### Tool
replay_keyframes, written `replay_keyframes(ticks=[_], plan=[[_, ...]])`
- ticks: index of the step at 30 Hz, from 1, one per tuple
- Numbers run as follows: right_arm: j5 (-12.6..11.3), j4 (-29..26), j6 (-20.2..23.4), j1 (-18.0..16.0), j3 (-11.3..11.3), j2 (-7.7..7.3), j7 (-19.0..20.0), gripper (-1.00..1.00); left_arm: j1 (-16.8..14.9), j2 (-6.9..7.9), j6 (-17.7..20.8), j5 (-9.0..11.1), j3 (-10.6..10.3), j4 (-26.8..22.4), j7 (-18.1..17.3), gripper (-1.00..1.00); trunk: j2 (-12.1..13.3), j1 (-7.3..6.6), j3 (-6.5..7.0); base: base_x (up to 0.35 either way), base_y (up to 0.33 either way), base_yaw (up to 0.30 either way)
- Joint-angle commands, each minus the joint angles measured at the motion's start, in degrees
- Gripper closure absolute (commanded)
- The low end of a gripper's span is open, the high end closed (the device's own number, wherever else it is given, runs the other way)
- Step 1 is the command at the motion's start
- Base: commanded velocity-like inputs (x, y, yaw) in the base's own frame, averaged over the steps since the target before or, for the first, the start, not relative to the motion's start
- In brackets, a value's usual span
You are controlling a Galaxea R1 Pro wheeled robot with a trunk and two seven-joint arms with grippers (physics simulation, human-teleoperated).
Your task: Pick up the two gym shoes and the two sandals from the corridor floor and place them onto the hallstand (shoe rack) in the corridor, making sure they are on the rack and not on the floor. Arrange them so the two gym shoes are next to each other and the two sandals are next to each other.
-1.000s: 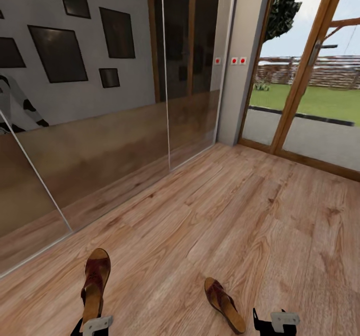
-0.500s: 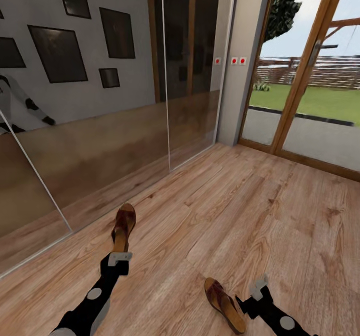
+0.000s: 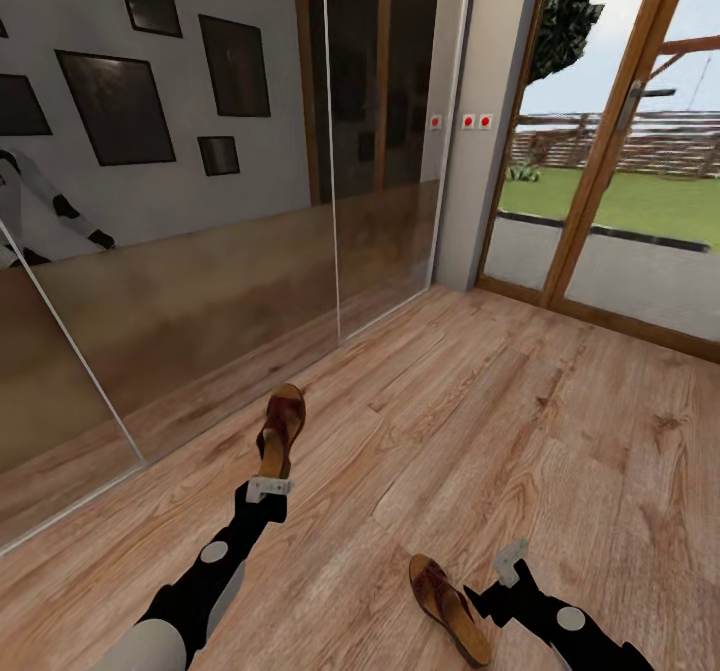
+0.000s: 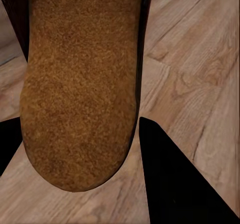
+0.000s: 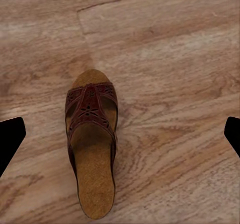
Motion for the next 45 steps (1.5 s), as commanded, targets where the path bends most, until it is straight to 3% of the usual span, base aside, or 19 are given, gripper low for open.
replay_keyframes(ticks=[1,4,12,17,27,45], plan=[[0.59,-0.1,-0.22,-0.03,-0.12,-0.01,0.06,-1.0,-0.04,-0.03,-0.12,-0.46,-0.48,0.0,-0.1,1.0,-0.02,-0.01,-0.05,0.0,0.0,0.0],[0.58,-0.55,-0.14,-0.05,-0.21,-0.01,0.01,-1.0,-0.07,0.04,-0.05,-0.46,-1.27,-0.06,-0.11,1.0,-0.02,-0.01,-0.05,0.0,0.0,0.0],[0.57,-2.72,0.02,-0.13,-0.28,-0.2,-0.03,-1.0,-0.1,0.03,-0.03,-0.5,-1.99,-0.04,-0.19,1.0,-3.23,1.75,-1.5,0.0,0.0,0.0],[0.57,-2.79,-0.13,-0.13,-0.39,-0.5,-0.03,-1.0,-0.08,0.48,-0.02,-0.45,-2.0,-0.04,-0.21,1.0,-5.23,2.84,-2.75,0.0,0.0,0.0],[0.57,-2.79,-0.23,-0.13,-0.46,-0.72,-0.03,-1.0,0.14,0.01,-0.42,-0.53,-2.09,-0.18,-0.55,1.0,-9.24,5.04,-5.44,0.0,0.0,0.0],[0.49,-2.81,-0.24,-0.13,-0.46,-0.78,-0.03,-1.0,0.17,0.02,-0.38,-0.52,-2.09,-0.21,-0.62,1.0,-9.48,5.5,-11.06,0.0,0.0,0.0]])
